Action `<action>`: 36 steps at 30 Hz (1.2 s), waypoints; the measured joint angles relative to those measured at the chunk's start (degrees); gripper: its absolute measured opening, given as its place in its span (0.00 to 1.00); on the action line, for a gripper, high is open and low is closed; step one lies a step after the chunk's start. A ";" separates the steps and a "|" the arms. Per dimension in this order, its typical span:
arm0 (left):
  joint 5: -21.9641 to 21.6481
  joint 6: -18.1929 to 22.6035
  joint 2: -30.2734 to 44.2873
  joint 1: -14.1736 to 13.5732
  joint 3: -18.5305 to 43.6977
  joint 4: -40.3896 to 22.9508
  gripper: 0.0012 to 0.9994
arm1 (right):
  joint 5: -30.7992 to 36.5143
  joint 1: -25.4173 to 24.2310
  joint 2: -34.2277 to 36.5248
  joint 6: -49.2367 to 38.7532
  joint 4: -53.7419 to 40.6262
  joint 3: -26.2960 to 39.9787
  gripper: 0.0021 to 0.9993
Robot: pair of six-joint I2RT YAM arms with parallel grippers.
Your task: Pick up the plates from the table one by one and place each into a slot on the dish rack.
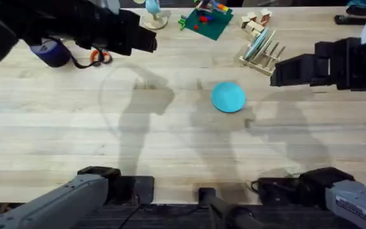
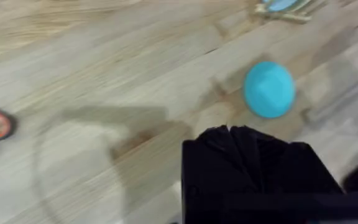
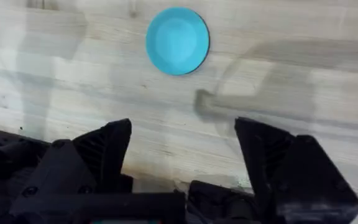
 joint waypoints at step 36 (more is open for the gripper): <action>24.78 -33.46 11.60 -16.37 -29.69 52.89 0.04 | -0.02 0.00 0.00 -1.02 -0.15 0.00 0.99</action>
